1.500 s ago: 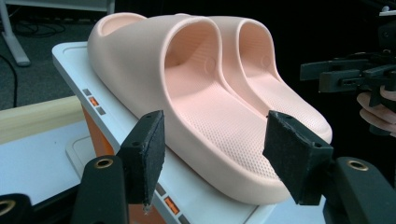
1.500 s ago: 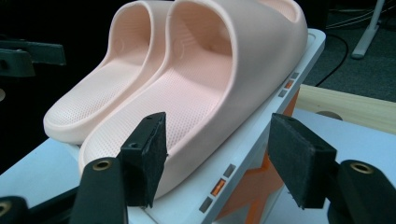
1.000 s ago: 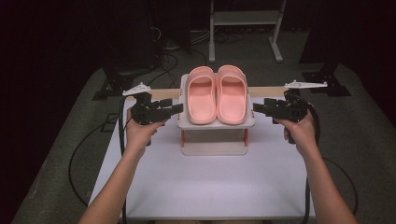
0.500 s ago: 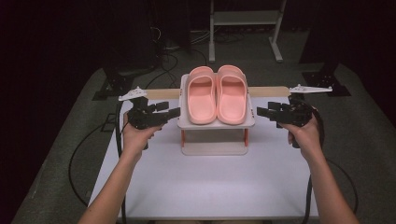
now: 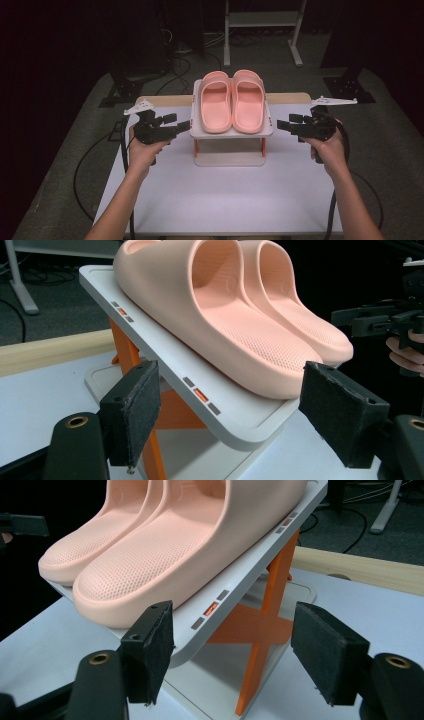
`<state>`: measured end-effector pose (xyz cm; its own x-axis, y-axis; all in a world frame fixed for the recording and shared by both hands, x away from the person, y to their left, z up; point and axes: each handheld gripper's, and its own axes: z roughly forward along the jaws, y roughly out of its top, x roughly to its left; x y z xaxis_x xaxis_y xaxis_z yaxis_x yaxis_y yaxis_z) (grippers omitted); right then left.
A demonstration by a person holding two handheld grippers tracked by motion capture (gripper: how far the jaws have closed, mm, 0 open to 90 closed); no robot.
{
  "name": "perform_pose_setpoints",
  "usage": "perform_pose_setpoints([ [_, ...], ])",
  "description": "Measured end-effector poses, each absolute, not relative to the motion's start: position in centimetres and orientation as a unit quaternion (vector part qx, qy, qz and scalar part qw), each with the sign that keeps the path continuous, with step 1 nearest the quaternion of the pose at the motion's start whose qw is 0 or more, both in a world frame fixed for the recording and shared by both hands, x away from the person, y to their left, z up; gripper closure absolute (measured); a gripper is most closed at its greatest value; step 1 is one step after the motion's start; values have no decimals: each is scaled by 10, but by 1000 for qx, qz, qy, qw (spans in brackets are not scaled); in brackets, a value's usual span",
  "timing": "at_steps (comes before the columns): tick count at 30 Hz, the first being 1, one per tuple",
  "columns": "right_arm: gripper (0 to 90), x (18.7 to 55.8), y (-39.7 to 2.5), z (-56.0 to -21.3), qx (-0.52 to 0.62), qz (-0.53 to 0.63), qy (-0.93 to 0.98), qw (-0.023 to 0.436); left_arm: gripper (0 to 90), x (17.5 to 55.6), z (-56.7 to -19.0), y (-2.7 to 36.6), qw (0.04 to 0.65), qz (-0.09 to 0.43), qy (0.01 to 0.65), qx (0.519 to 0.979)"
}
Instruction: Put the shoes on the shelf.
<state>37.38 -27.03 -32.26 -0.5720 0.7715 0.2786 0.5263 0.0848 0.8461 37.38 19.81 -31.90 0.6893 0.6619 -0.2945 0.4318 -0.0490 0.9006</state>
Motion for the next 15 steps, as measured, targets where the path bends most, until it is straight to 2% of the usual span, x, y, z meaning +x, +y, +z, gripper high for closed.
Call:
perform_pose_setpoints([
  [15,316,366,-280,-337,453,505,725,114,190,369,-333,199,573,102,380,719],
])
